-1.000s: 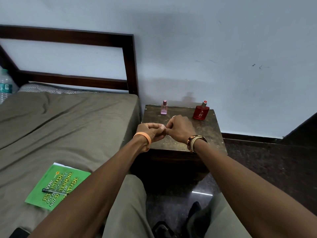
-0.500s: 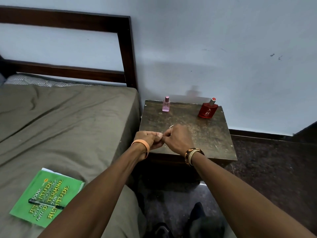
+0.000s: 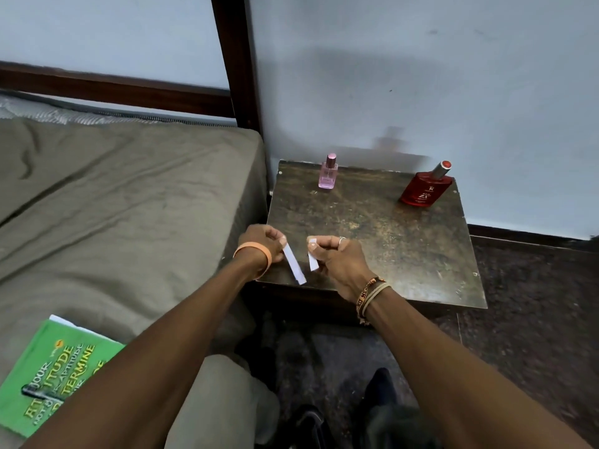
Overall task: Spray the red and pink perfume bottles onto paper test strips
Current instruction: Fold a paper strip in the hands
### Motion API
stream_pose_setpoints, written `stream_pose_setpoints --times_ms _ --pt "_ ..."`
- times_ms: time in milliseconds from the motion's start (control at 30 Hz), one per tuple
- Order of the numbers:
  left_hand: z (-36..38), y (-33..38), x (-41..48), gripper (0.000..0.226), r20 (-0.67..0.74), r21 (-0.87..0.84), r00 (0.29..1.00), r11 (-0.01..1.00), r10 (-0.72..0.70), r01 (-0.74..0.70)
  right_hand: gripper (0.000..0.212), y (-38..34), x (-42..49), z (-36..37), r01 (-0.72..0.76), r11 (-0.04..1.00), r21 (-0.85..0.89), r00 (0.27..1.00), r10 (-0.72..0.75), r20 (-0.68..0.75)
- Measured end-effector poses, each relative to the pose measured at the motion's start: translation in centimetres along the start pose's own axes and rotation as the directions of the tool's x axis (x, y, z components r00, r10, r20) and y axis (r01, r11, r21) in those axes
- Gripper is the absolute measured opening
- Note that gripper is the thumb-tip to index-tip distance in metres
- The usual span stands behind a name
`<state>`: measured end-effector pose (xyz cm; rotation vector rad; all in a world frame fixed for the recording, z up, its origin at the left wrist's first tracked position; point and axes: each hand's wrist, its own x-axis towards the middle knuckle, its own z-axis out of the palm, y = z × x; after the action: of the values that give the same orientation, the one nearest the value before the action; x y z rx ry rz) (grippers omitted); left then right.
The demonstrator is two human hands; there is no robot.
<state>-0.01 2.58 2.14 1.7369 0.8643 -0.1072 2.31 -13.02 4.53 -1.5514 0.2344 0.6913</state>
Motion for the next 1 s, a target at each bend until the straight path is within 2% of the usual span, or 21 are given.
stream_pose_setpoints --times_ms 67,133,267,433,500,567,600,667,733,867,1000 --pt "0.1 -0.1 1.2 0.015 -0.052 0.138 0.995 0.988 0.083 -0.075 0.012 0.1 0.8 -0.2 -0.047 0.998 0.043 0.999 0.047 0.003" --pt "0.3 -0.1 2.2 0.003 -0.041 0.249 0.990 0.961 0.137 -0.123 0.016 0.1 1.3 -0.4 -0.063 0.997 0.047 0.998 0.063 0.002" --pt "1.0 -0.4 3.0 0.012 -0.009 0.330 0.977 0.922 0.215 -0.200 0.020 0.1 1.9 -1.1 -0.036 0.999 0.009 0.998 0.037 -0.055" --pt "1.2 -0.1 2.7 0.018 -0.052 0.376 0.966 0.901 0.255 -0.217 0.024 0.3 1.8 -1.8 -0.010 0.999 -0.038 0.998 0.008 -0.058" --pt "1.2 0.2 2.0 0.020 -0.090 0.438 0.943 0.863 0.321 -0.252 0.026 0.4 1.6 -1.9 0.023 0.998 -0.060 0.996 -0.027 -0.081" --pt "1.9 0.8 0.2 0.014 -0.127 0.369 0.903 0.865 0.410 -0.341 0.030 0.2 1.1 -2.1 0.066 0.993 -0.101 0.991 -0.077 -0.106" --pt "2.4 1.1 -1.1 0.010 -0.108 0.250 0.909 0.896 0.404 -0.368 0.032 0.0 0.7 -2.2 0.085 0.989 -0.117 0.989 -0.098 -0.111" --pt "3.6 2.0 -3.3 0.014 0.059 -0.070 0.963 0.963 0.265 -0.261 0.035 -0.8 -0.2 -2.4 0.122 0.982 -0.145 0.984 -0.139 -0.113" --pt "4.5 2.7 -4.9 0.014 0.188 -0.230 0.965 0.963 0.183 -0.138 0.035 -1.6 -1.6 -2.9 0.170 0.969 -0.181 0.976 -0.191 -0.108" --pt "5.5 4.5 -7.2 0.010 0.202 -0.277 0.970 0.958 0.138 -0.078 0.037 -2.7 -4.6 -4.7 0.228 0.947 -0.227 0.958 -0.260 -0.123" --pt "6.9 6.4 -9.2 0.009 0.190 -0.241 0.963 0.960 0.191 -0.143 0.042 -3.0 -7.3 -7.5 0.150 0.985 -0.086 0.982 -0.159 -0.104"
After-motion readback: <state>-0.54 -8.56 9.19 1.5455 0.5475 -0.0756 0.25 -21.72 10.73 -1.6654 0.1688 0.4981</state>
